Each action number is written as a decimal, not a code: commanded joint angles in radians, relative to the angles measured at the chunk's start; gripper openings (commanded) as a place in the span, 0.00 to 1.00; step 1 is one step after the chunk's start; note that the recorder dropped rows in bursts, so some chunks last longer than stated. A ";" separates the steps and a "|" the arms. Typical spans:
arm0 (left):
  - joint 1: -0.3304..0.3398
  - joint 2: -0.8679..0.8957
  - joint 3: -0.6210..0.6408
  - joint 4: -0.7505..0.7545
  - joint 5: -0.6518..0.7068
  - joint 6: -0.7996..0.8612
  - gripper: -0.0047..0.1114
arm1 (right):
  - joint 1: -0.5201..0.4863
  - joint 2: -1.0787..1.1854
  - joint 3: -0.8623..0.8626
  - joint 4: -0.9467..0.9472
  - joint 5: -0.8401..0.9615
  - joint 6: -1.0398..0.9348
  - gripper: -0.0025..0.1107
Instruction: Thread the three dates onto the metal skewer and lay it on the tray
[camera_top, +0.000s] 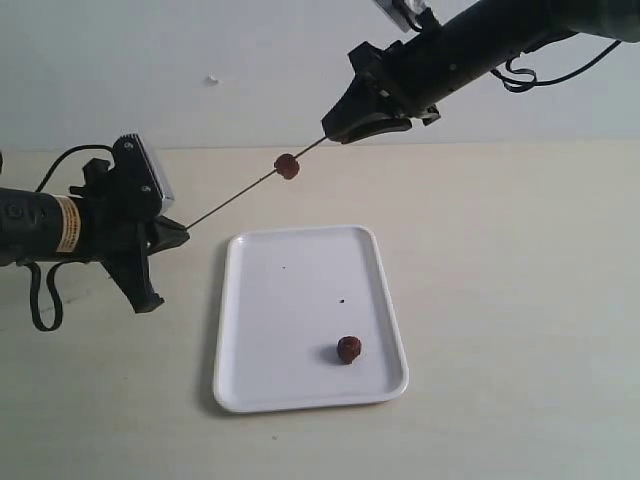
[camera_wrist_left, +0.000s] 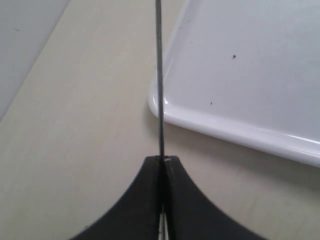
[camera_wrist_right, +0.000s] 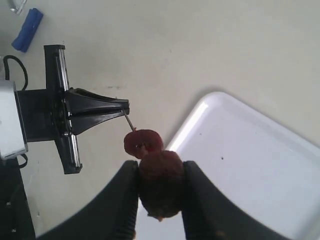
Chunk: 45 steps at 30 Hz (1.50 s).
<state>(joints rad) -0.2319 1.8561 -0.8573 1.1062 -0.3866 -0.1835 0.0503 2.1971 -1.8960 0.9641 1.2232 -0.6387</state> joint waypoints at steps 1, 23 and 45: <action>-0.017 0.003 -0.003 0.007 -0.011 0.001 0.04 | -0.003 0.000 -0.005 0.026 -0.002 -0.021 0.26; -0.017 0.003 -0.007 -0.016 -0.079 0.001 0.04 | 0.043 0.001 -0.005 -0.008 -0.002 -0.032 0.26; -0.017 0.003 -0.007 -0.027 -0.145 -0.016 0.04 | 0.066 0.001 -0.005 -0.024 -0.002 -0.032 0.26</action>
<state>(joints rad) -0.2427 1.8561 -0.8573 1.0956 -0.4863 -0.1894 0.1131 2.1971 -1.8960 0.9413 1.2253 -0.6614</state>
